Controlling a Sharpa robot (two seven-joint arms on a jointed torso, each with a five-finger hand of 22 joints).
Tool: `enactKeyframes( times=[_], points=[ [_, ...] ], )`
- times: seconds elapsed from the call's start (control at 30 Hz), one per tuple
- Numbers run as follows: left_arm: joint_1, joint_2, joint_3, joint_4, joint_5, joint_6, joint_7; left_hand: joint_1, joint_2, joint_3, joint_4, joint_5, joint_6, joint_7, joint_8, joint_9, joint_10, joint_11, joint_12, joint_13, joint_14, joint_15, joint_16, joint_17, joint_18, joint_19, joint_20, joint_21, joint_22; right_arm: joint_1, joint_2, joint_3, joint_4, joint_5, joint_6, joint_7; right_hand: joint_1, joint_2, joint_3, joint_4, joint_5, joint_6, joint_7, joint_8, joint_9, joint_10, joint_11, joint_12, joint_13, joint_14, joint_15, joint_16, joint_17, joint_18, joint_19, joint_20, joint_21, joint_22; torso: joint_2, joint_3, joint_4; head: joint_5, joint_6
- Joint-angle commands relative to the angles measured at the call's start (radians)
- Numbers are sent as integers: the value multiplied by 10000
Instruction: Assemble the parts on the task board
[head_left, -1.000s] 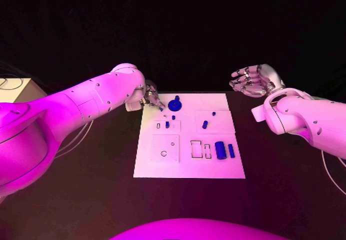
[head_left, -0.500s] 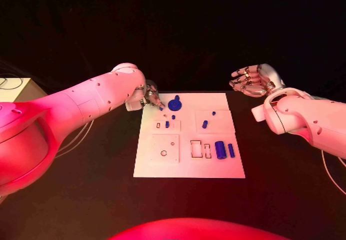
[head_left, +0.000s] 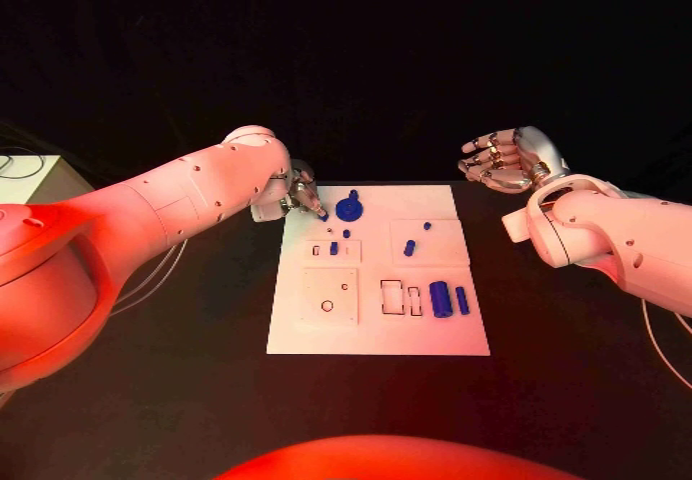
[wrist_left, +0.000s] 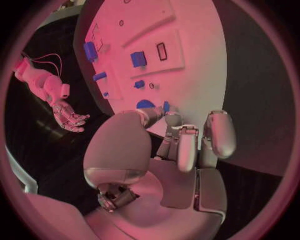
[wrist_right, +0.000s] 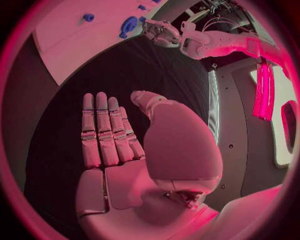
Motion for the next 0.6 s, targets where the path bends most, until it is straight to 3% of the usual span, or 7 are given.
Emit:
enactKeyframes(
  times=[0.03,0.13,0.43,0.47,0.53,0.6],
  points=[
    [-2,-11,1,15,233,102,123,58,171,572,-351,48,67,7,145,202,102,-11,-59,34,600,-72,8,1723,-52,-6,-56,37,1346,-2,2,3,12,-18,127,91,-86,-19,5,-36,67,88,23,-66,-16,66,20,1,-9,61,-11,-22,-9,112,-8,22,0,-9,-9,-1,3,5,-2],
    [-2,-40,1,31,396,88,125,-93,370,1263,-714,49,63,45,246,368,134,10,-92,61,605,-57,6,1735,-57,7,-55,71,1372,-2,2,3,1,-13,135,88,-86,-19,5,-36,67,88,23,-66,-16,66,20,1,-9,61,-11,-22,-9,112,-8,22,0,-9,-9,-1,0,2,3],
    [-2,-168,3,147,1199,-126,-13,-866,292,2295,-1487,112,234,-18,535,747,331,-43,-46,306,655,-106,22,1827,-74,56,-68,192,1454,-2,-4,2,-20,1,148,82,-86,-19,5,-36,67,88,23,-66,-16,66,20,1,-9,61,-11,-22,-9,112,-8,22,0,-9,-17,-1,18,19,12],
    [-2,-198,4,177,1330,-155,-37,-1022,255,2417,-1596,257,288,-38,566,786,411,-60,-22,383,676,-123,33,1866,-85,88,-74,246,1483,-2,-6,2,-21,2,148,82,-86,-19,5,-36,67,88,23,-66,-16,66,20,1,-9,61,-11,-22,-9,112,-8,22,0,-9,-17,2,15,25,13],
    [-1,-262,6,253,1581,-217,-79,-1381,145,2552,-1789,1051,409,-83,610,853,549,-101,1,500,722,-167,59,1952,-104,142,-99,340,1533,-2,-13,2,-22,5,149,80,-97,-13,11,-41,70,93,22,-67,-16,72,18,3,-12,69,-12,-28,-11,112,-2,21,2,-34,-17,1,24,36,8],
    [0,-324,9,331,1778,-269,-114,-1633,111,2611,-1967,1586,515,-128,620,891,703,-150,43,672,773,-205,88,2052,-116,181,-135,411,1571,-2,-16,2,-22,7,149,79,-97,-13,11,-41,70,93,22,-67,-16,72,18,3,-12,69,-12,-28,-11,112,-2,21,2,-34,-22,0,32,45,22]
  ],
)
